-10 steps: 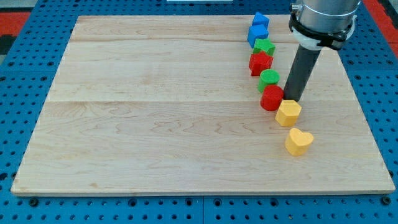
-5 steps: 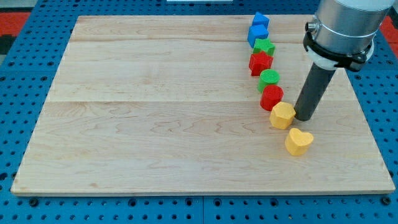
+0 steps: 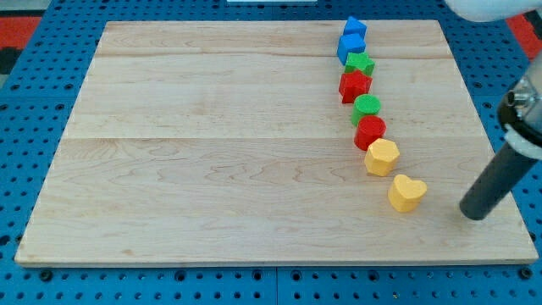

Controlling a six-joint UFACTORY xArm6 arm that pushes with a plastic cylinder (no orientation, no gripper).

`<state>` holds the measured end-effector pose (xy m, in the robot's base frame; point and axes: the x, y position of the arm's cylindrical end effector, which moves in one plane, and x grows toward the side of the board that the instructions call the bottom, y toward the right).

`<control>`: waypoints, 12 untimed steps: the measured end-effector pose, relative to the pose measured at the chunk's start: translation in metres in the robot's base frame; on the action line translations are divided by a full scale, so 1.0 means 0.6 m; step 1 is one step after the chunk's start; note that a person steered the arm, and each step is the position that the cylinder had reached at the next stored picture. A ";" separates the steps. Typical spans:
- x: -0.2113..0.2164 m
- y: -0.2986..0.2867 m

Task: Adjust green red yellow blocks in a vertical line

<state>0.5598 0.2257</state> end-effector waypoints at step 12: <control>-0.004 0.059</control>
<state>0.5575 0.2612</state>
